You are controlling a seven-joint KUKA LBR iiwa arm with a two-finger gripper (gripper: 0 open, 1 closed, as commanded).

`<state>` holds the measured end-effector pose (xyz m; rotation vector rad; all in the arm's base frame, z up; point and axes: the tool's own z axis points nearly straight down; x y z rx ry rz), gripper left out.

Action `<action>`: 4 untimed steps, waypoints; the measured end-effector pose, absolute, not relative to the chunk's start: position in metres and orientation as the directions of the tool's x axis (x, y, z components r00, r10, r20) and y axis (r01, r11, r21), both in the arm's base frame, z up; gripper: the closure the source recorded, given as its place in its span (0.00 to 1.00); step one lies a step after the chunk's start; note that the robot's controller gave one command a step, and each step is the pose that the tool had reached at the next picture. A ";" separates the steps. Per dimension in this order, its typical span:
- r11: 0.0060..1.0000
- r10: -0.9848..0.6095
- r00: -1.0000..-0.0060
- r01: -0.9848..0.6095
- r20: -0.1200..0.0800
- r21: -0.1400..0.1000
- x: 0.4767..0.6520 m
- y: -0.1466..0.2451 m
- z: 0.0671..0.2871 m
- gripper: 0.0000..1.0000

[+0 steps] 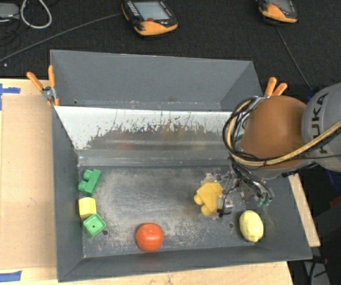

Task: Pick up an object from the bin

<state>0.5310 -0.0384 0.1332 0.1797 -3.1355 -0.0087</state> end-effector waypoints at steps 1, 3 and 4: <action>0.993 -0.114 -0.993 -0.114 0.003 0.006 0.531 -0.038 0.142 1.00; 0.994 -0.113 -0.994 -0.113 0.003 0.007 0.531 -0.038 0.154 1.00; 0.994 -0.112 -0.994 -0.112 0.013 0.009 0.529 -0.037 0.188 1.00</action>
Offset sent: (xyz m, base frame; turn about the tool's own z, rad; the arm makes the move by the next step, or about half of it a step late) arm 0.0001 0.0003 0.0122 0.0002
